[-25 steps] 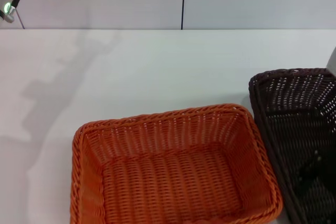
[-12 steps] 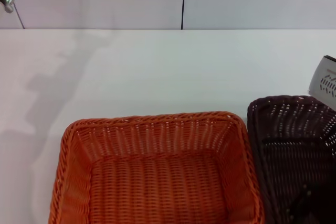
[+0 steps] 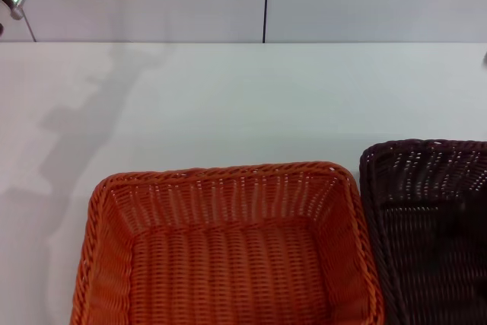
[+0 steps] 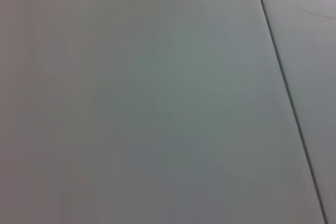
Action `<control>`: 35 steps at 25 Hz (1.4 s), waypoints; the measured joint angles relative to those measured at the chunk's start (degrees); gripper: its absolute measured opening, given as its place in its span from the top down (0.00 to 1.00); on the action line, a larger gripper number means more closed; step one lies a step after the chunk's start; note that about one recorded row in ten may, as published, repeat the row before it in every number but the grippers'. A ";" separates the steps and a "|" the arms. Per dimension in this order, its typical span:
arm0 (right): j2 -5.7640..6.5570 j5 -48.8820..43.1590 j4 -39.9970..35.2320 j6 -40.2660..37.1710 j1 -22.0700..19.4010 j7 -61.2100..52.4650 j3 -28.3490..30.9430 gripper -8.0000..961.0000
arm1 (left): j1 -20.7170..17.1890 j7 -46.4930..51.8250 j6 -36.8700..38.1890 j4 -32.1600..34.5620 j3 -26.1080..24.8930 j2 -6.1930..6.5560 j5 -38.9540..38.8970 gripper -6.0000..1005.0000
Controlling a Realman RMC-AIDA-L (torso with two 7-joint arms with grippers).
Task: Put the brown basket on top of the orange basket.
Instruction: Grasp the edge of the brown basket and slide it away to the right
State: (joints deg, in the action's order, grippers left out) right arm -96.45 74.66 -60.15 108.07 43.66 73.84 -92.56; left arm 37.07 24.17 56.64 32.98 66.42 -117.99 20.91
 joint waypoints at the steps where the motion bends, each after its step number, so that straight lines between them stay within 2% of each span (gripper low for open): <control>1: 0.07 -1.85 -0.28 -0.07 -0.05 0.69 3.27 0.29 | 0.00 0.00 0.05 -0.01 0.08 -0.02 0.07 0.18; 4: 0.03 -7.05 -0.83 -0.30 0.31 2.98 11.66 0.30 | -0.20 0.00 0.60 -0.06 0.46 -0.31 -0.27 0.18; 6: -0.48 -10.91 -0.85 -0.33 1.12 4.92 16.86 0.30 | -0.45 0.11 0.73 -0.15 0.65 -0.46 -0.32 0.18; 7: -1.32 -15.70 -0.81 -0.55 2.18 6.51 21.14 0.30 | -0.66 0.27 0.79 -0.22 0.92 -0.52 -0.33 0.18; 8: -1.32 -15.70 -0.81 -0.55 2.18 6.51 21.14 0.30 | -0.81 0.39 0.91 -0.35 1.20 -0.53 -0.37 0.18; 12: -4.95 -26.26 -2.37 -0.83 3.85 8.90 27.58 0.31 | -1.07 0.53 2.90 -2.37 2.04 -0.59 -0.52 0.18; 14: -7.48 -31.96 -4.93 -1.46 4.25 10.45 31.09 0.31 | -1.13 0.54 5.03 -3.80 2.07 -0.64 -0.59 0.18; 16: -8.90 -35.53 -5.65 -2.46 4.84 11.53 33.15 0.31 | -1.37 0.62 6.71 -4.61 2.07 -0.65 -0.64 0.18; 18: -9.65 -37.42 -5.52 -3.88 5.40 12.00 34.26 0.32 | -1.76 0.66 7.33 -4.75 2.06 -0.65 -0.64 0.18; 22: -10.36 -39.88 -5.32 -7.17 5.08 12.08 34.62 0.32 | -2.29 0.87 7.60 -5.02 2.05 -0.66 -0.64 0.18; 29: -11.14 -42.88 -1.30 -9.35 4.67 13.12 33.75 0.34 | -1.96 1.28 7.38 -5.23 2.05 -0.59 -0.63 0.18; 35: -12.97 -46.02 -0.09 -10.42 3.89 15.06 33.63 0.34 | -1.70 1.59 6.99 -5.30 2.05 -0.63 -0.61 0.18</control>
State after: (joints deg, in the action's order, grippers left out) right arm -109.42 28.65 -60.24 97.65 47.55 88.90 -58.93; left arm 35.37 25.76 63.63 27.68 68.47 -118.63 20.30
